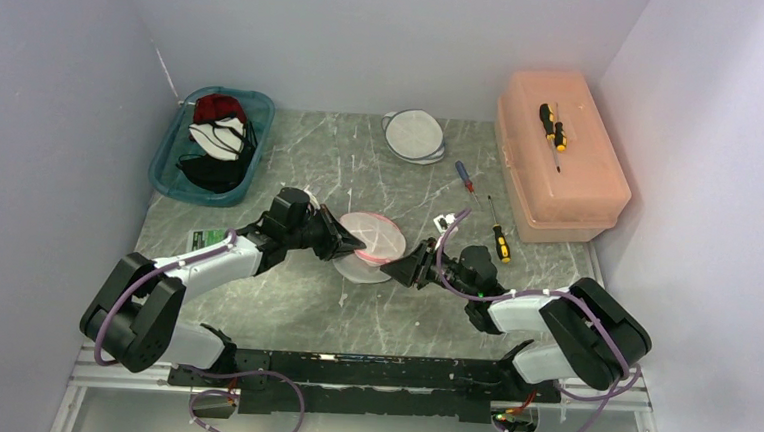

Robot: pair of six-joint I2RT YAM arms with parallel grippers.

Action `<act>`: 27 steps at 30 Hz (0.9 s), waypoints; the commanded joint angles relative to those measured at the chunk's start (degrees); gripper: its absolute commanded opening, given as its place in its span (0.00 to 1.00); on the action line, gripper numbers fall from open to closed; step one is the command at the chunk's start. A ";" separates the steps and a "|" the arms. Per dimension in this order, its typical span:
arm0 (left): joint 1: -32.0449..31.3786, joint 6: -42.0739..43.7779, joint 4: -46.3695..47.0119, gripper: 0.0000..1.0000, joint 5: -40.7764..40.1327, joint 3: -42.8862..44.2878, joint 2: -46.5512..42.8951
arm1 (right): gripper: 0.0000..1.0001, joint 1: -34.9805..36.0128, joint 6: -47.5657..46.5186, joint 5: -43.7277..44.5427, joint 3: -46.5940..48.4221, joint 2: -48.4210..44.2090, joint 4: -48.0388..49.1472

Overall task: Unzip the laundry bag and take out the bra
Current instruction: Unzip the laundry bag at the center of the board.

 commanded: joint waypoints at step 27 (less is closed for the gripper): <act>0.09 1.88 0.65 0.03 0.55 0.17 -0.77 | 0.00 -0.54 -5.96 16.24 3.44 -8.92 -26.06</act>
